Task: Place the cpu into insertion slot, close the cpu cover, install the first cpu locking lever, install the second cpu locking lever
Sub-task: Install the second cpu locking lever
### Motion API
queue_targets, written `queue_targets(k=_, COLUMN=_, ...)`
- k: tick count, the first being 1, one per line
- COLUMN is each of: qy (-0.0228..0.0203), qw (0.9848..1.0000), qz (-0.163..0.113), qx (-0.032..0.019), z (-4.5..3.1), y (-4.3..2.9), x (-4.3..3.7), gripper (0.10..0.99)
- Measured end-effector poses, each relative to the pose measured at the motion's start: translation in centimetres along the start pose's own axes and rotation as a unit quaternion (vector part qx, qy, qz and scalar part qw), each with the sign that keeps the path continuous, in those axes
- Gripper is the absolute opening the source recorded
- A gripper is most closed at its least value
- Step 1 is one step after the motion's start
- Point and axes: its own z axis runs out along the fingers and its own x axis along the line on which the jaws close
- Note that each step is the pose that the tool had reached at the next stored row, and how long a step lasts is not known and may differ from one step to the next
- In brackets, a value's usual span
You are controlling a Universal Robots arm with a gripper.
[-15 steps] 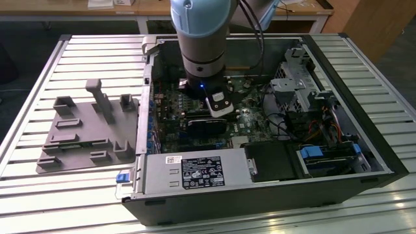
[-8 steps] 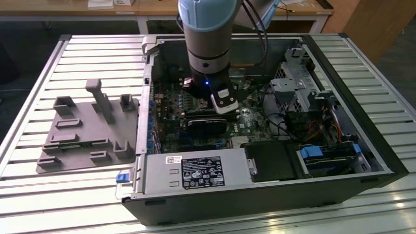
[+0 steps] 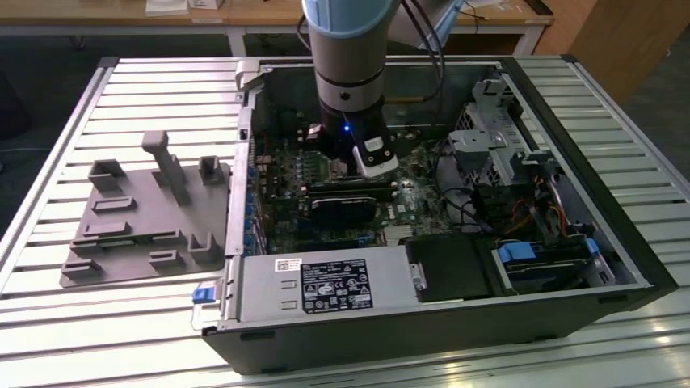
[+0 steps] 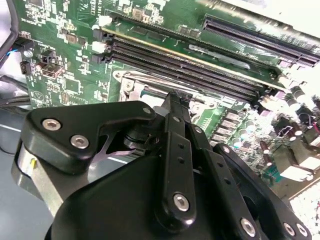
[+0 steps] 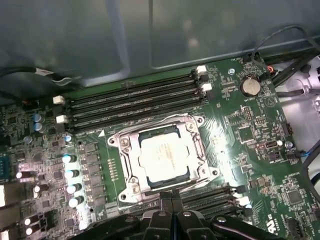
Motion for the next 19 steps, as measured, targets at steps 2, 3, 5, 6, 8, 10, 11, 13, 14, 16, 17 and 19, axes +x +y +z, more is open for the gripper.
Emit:
queue_targets(k=2, qy=-0.0013, qw=1.0000, qz=-0.001, qx=0.0052, z=0.11, y=0.46, x=0.02, gripper=0.102)
queue_targets(k=3, qy=-0.0019, qw=1.0000, qz=-0.001, qx=0.0078, z=0.17, y=0.73, x=0.04, gripper=0.102)
queue_targets(k=5, qy=-0.0032, qw=0.9999, qz=-0.001, qx=0.0128, z=0.28, y=1.30, x=0.12, gripper=0.102)
queue_targets(k=6, qy=-0.0038, qw=0.9999, qz=-0.002, qx=0.0152, z=0.35, y=1.58, x=0.16, gripper=0.102)
queue_targets(k=8, qy=-0.0049, qw=0.9998, qz=-0.002, qx=0.0197, z=0.46, y=2.11, x=0.22, gripper=0.102)
queue_targets(k=10, qy=-0.0059, qw=0.9997, qz=-0.003, qx=0.0234, z=0.60, y=2.67, x=0.28, gripper=0.102)
queue_targets(k=11, qy=-0.0063, qw=0.9997, qz=-0.003, qx=0.0250, z=0.66, y=2.93, x=0.31, gripper=0.102)
queue_targets(k=13, qy=-0.0071, qw=0.9996, qz=-0.003, qx=0.0281, z=0.76, y=3.36, x=0.31, gripper=0.102)
queue_targets(k=14, qy=-0.0075, qw=0.9995, qz=-0.003, qx=0.0297, z=0.81, y=3.54, x=0.26, gripper=0.102)
queue_targets(k=16, qy=-0.0081, qw=0.9995, qz=-0.004, qx=0.0319, z=0.89, y=3.83, x=0.14, gripper=0.102)
queue_targets(k=17, qy=-0.0082, qw=0.9994, qz=-0.004, qx=0.0328, z=0.92, y=3.92, x=0.05, gripper=0.102)
queue_targets(k=19, qy=-0.0087, qw=0.9994, qz=-0.004, qx=0.0345, z=0.97, y=4.08, x=-0.12, gripper=0.102)
